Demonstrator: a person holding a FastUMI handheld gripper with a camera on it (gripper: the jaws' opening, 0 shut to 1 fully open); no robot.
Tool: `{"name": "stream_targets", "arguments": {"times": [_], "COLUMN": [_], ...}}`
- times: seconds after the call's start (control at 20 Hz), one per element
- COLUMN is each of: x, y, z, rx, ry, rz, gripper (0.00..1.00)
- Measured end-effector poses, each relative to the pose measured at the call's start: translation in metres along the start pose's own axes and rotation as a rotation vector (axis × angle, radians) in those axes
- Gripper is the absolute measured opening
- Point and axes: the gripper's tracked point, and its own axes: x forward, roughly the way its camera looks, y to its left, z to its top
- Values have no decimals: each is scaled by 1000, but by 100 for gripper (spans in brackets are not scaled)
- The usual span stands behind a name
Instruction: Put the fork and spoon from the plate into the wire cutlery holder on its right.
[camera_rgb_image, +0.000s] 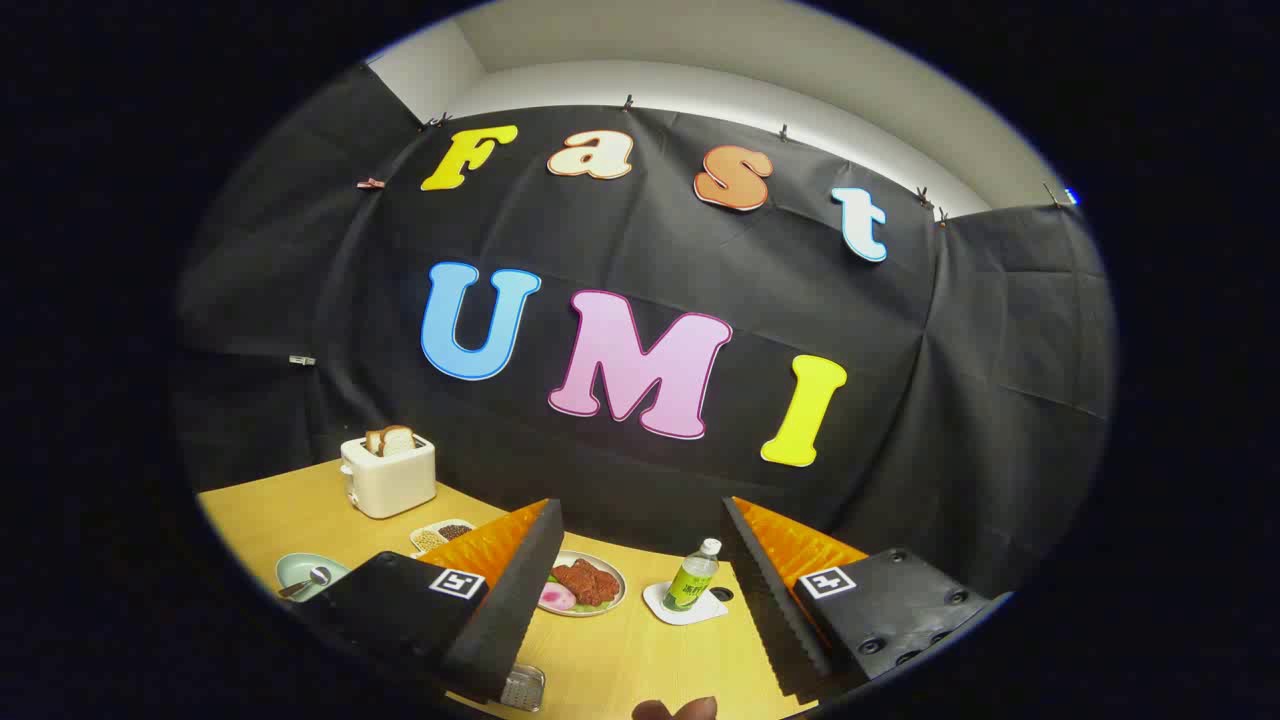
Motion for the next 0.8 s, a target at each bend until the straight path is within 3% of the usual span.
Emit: {"name": "stream_targets", "arguments": {"times": [0.8], "x": [-4], "y": [37], "z": [-1], "rx": [-15], "ry": [5], "rz": [85], "gripper": [98]}}
